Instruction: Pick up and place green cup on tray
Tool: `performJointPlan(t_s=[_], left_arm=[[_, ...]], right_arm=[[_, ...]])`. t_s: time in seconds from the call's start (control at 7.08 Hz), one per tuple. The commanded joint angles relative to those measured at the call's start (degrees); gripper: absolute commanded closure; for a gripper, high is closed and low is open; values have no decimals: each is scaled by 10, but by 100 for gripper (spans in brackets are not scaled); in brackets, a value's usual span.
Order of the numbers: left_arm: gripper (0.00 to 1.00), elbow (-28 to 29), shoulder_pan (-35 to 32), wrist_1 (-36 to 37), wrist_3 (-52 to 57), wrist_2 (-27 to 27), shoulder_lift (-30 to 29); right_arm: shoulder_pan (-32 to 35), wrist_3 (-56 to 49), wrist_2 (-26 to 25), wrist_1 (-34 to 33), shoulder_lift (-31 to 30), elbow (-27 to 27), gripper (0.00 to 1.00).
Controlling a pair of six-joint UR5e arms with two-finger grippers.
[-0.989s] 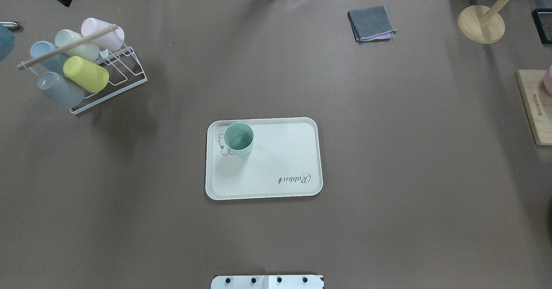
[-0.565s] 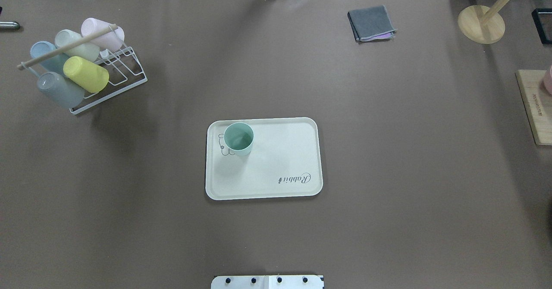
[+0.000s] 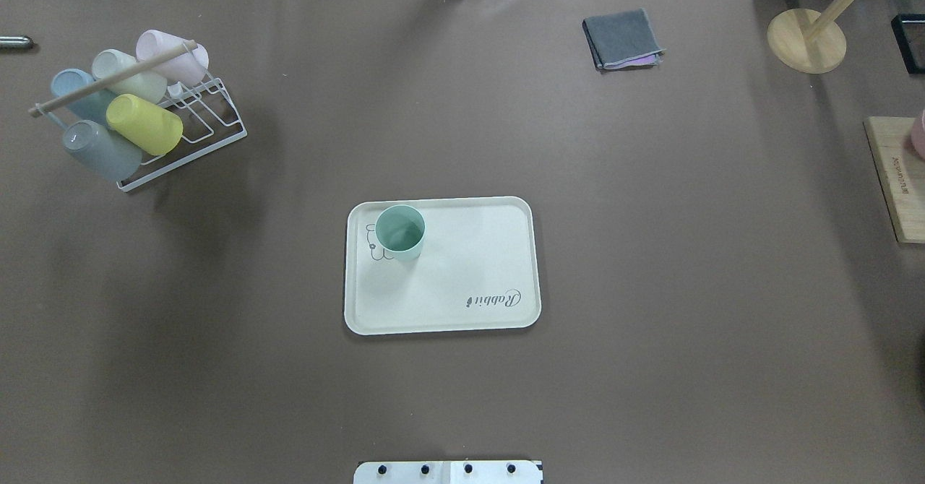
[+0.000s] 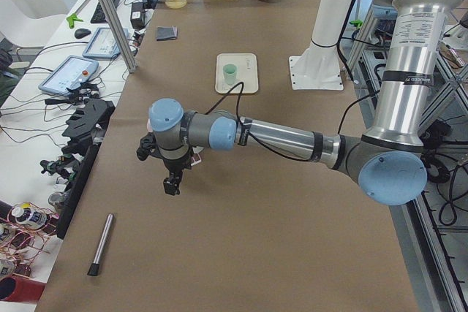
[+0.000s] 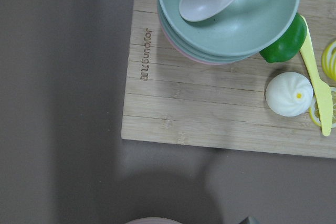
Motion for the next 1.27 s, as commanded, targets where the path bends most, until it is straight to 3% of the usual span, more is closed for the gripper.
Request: performJointPlan(t_s=[0.0, 0.28, 0.57, 1.13], left_arm=[[1, -12, -28, -4, 29, 9, 73], [1, -21, -36, 8, 22, -24, 73], [1, -25, -61, 68, 20, -28, 53], [1, -20, -61, 59, 14, -28, 45]], right_arm=[[0, 2, -1, 0, 2, -3, 0], [0, 2, -1, 0, 2, -5, 0], [0, 2, -1, 0, 3, 0, 0], [0, 1, 0, 0, 3, 1, 0]])
